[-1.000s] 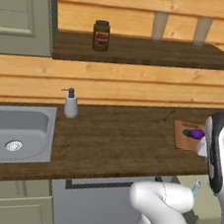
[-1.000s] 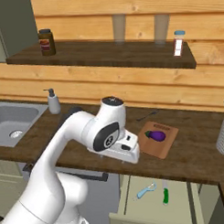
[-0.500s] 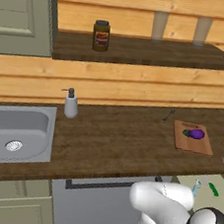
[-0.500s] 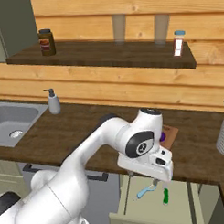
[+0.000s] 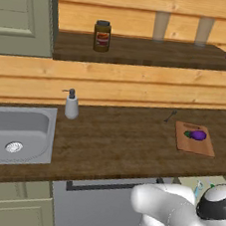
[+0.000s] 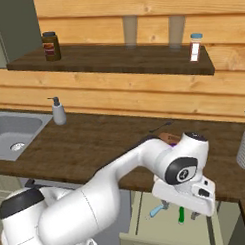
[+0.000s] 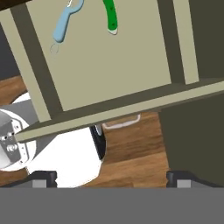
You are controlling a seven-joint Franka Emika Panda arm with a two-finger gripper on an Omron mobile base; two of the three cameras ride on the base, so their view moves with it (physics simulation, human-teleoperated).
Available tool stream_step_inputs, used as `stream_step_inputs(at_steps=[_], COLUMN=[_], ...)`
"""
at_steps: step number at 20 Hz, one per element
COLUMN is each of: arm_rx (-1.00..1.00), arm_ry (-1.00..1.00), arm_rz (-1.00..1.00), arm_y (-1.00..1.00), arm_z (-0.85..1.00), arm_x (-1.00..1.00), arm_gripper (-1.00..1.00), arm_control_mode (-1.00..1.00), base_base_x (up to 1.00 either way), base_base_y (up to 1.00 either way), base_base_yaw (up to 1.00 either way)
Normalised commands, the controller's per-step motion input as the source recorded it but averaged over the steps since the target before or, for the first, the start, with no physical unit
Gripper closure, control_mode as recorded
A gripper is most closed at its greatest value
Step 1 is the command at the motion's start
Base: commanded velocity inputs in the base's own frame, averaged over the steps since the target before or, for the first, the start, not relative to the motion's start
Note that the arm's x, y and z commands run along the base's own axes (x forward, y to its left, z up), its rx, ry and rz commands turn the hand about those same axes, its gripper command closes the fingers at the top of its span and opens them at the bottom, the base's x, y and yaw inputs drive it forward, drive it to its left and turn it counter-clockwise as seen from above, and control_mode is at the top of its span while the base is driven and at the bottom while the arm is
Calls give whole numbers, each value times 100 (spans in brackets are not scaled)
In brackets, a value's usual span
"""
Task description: Place the appropriate cutting tool for cutting the eggplant skin on the cutting board.
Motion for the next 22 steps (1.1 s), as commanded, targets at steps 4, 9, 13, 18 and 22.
stream_step_inputs(at_steps=[4,9,13,18,22], arm_rx=[0,1,0,0,0], arm_ry=[-1,4,0,-2,0], arm_rz=[0,0,0,0,0], arm_y=[0,3,9,3,0], arm_z=[-57,-37,-50,-54,-41], arm_x=[23,40,37,11,-15], arm_gripper=[-100,-100,-100,-100,-100], arm_control_mode=[-100,-100,-100,-100,-100], base_base_x=[0,0,0,0,0], base_base_y=[0,0,0,0,0], base_base_yaw=[0,0,0,0,0])
